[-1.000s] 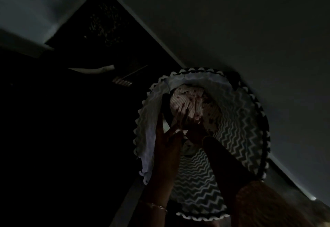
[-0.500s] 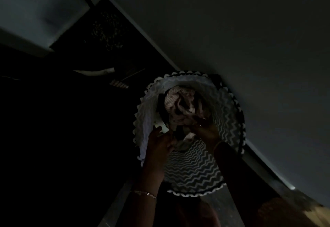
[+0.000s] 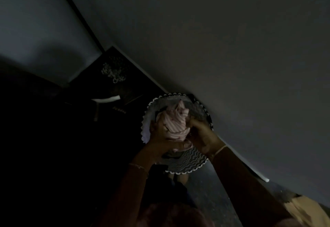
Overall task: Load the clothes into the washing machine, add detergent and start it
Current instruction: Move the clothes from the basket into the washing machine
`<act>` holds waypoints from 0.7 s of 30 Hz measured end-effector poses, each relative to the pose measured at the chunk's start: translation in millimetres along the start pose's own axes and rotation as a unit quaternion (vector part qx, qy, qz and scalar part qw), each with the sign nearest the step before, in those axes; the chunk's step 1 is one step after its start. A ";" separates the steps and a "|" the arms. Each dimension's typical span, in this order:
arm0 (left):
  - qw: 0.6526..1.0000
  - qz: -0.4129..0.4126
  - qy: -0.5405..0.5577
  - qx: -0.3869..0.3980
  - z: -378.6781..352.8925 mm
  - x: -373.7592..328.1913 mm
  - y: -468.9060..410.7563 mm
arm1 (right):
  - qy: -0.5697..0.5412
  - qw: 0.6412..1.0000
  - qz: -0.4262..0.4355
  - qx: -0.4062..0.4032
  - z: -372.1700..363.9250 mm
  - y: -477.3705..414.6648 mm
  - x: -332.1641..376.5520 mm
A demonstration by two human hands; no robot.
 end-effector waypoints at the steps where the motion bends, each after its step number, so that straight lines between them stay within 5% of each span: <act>1: 0.997 -0.022 -0.066 0.020 -1.2 -13.6 9.4 | -0.018 0.999 -0.005 0.030 -12.7 12.4 3.8; 7: 0.970 -0.148 -0.193 0.015 14.9 -91.0 59.3 | -0.035 0.992 0.000 0.121 -62.6 99.4 36.7; 12: 0.971 -0.228 -0.067 -0.036 26.7 -145.4 99.1 | -0.024 0.973 0.043 0.224 -102.7 158.5 66.1; 15: 0.976 -0.208 0.045 -0.039 31.6 -158.1 115.1 | -0.013 0.964 0.068 0.256 -125.3 180.9 87.2; 21: 0.960 -0.262 0.080 -0.062 56.5 -202.8 144.5 | 0.164 0.933 0.170 0.270 -154.1 226.7 126.2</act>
Point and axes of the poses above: each hand's wrist, its own y-axis away from the middle knuckle, its own z-axis out of the back of the hand, x = y × z, the point moved 10 cm from there along -y, towards the middle knuckle, and after that the axes turned 6 degrees about -z, right-handed, at the moved point
